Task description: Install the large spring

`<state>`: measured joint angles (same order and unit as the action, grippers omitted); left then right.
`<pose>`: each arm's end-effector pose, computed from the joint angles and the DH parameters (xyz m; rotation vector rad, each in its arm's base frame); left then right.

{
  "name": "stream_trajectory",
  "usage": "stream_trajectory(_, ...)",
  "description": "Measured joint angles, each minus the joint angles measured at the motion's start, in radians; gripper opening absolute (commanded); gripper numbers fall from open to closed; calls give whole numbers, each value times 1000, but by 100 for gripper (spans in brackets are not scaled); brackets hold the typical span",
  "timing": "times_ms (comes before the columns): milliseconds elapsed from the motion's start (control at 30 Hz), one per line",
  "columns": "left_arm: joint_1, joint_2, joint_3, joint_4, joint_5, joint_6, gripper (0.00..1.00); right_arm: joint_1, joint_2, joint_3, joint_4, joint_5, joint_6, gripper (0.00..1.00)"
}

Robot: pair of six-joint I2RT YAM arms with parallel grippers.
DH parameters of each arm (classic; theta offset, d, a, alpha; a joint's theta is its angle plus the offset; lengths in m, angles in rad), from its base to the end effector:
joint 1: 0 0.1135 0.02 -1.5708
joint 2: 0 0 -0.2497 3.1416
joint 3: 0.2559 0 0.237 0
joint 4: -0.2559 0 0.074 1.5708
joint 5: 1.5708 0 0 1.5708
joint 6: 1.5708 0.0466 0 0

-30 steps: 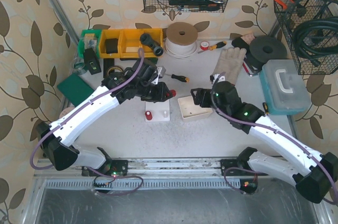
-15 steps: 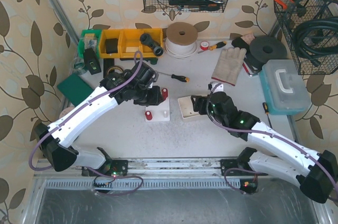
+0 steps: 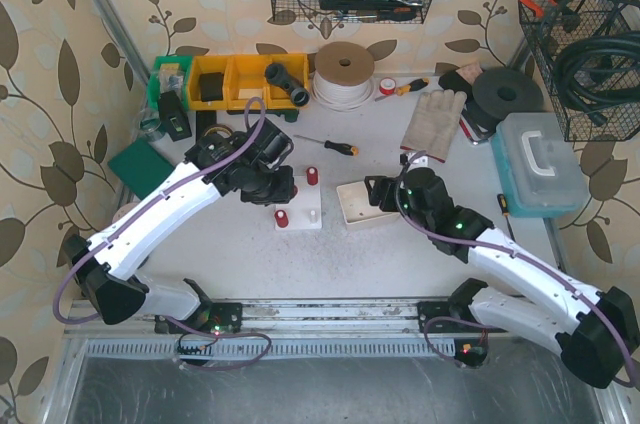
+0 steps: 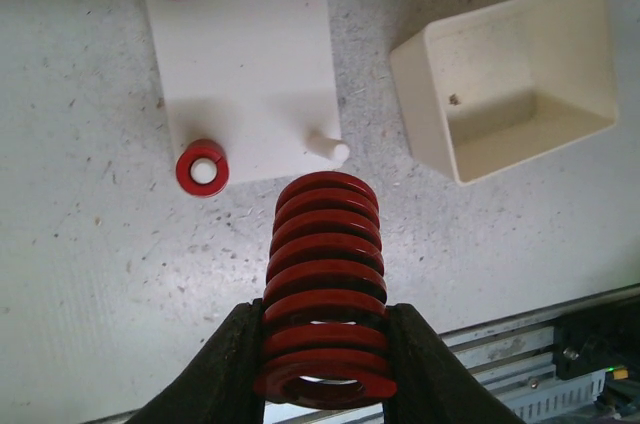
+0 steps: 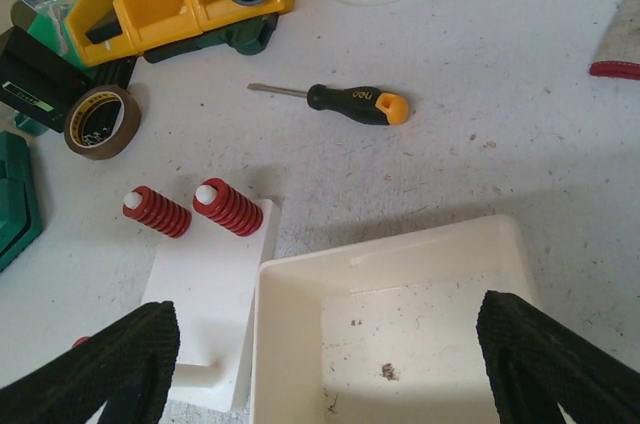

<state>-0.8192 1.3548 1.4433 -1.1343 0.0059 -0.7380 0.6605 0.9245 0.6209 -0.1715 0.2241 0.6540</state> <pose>0.1705 -0.1828 0.3331 0.1128 2.7226 -0.5199 0.1742 0.1222 0.2469 0.1361 2.0810 0.5902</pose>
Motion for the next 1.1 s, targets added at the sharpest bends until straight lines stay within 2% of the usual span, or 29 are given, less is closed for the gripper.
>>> stream_trajectory(367,-8,34,-3,-51,-26,-5,0,0,21,0,-24,1,16,80)
stream_trajectory(567,-55,55,-15,-44,-31,-22,0,0,40,0,-51,1,27,79)
stream_trajectory(867,-92,229,39,-61,-34,-23,0,0,40,0,-52,1,34,79)
stream_trajectory(1100,-92,277,65,-63,-31,-23,0,0,40,0,-48,0,35,79)
